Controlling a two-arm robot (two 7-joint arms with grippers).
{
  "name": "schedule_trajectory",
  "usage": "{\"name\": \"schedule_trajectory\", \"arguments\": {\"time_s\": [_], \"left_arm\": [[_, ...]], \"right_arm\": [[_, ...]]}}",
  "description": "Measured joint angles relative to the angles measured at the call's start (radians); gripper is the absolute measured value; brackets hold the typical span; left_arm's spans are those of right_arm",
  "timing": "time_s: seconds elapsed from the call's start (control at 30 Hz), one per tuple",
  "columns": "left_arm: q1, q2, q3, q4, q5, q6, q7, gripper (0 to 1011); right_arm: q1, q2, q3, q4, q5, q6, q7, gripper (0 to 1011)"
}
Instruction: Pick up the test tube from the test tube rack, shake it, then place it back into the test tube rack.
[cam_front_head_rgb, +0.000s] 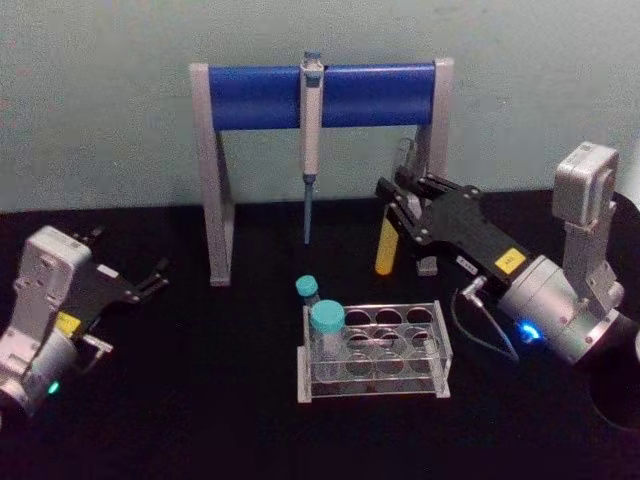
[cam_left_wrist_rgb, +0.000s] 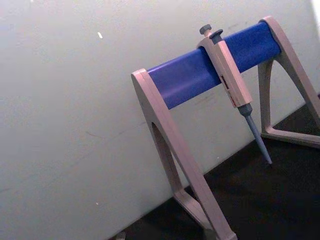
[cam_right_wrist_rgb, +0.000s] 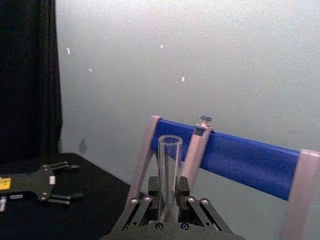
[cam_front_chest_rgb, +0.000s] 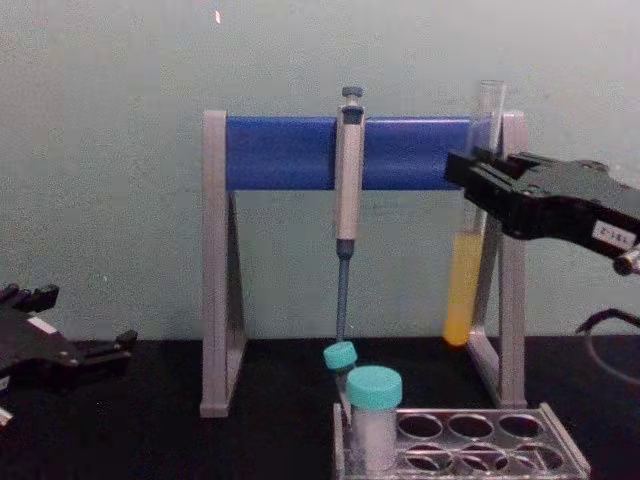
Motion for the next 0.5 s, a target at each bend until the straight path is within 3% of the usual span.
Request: {"name": "schedule_trajectory", "arguments": {"time_s": [0.27,0.5], "left_arm": [[0.0,0.0,0.0,0.0,0.0,0.0,0.0,1001],[0.0,0.0,0.0,0.0,0.0,0.0,0.0,1001]], "right_arm": [[-0.029,0.015,0.029,-0.025,-0.019,0.012,-0.025,230],[-0.081,0.053,0.045,-0.089,-0.04,0.057,-0.034,232]]}}
